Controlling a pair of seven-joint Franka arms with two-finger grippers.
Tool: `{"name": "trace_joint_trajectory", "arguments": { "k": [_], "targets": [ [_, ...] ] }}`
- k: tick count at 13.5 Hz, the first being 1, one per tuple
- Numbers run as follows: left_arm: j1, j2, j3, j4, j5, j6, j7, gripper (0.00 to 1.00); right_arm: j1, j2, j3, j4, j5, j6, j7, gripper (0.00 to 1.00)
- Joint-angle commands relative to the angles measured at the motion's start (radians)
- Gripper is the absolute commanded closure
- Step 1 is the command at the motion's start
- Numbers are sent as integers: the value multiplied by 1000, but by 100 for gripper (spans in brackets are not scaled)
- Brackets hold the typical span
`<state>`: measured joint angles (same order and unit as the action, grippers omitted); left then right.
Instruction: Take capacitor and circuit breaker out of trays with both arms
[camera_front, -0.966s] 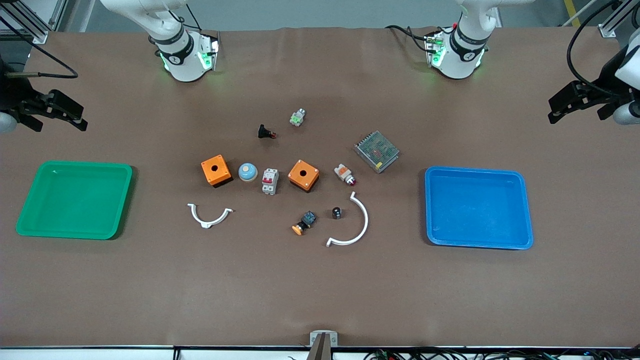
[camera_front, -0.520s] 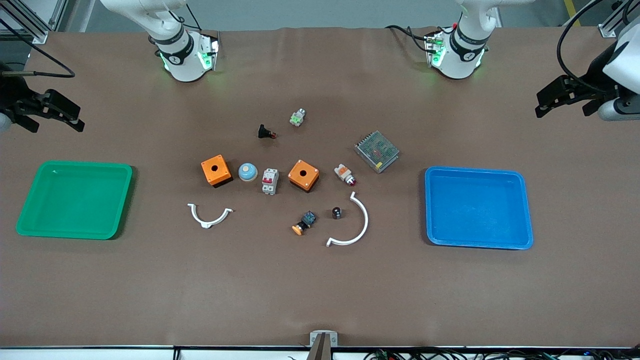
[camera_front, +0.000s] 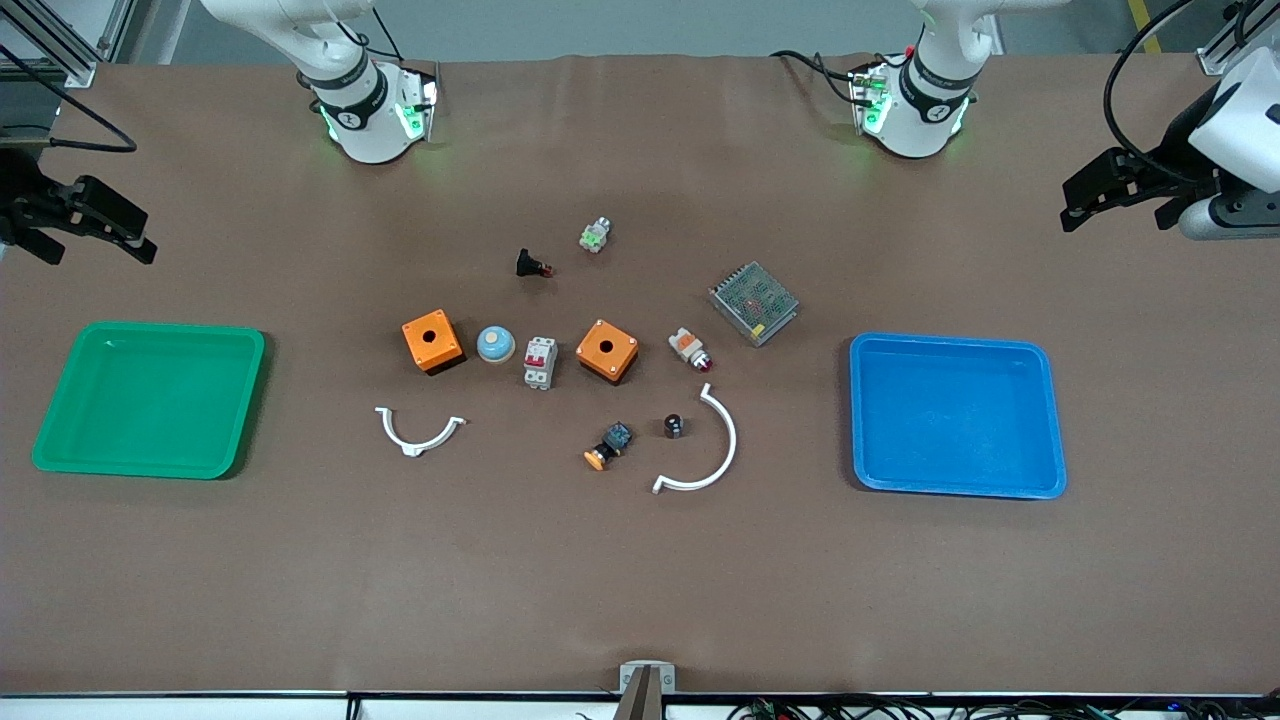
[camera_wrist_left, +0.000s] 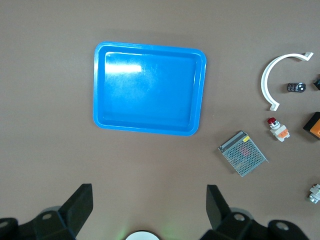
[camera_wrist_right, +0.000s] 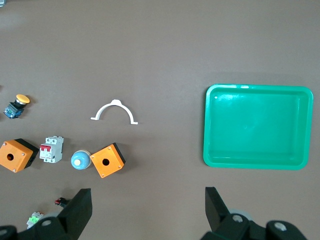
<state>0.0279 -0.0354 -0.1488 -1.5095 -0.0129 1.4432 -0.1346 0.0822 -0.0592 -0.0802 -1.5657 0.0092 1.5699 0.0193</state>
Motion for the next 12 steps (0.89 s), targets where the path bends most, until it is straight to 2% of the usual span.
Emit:
{"name": "trace_joint_trajectory", "arguments": {
  "k": [1, 12],
  "targets": [
    [13, -23, -5, -11, -2, -7, 9, 0, -22, 16, 11, 30, -2, -19, 4, 0],
    [17, -9, 3, 12, 30, -6, 23, 0, -42, 18, 11, 30, -3, -19, 2, 0]
  ]
}}
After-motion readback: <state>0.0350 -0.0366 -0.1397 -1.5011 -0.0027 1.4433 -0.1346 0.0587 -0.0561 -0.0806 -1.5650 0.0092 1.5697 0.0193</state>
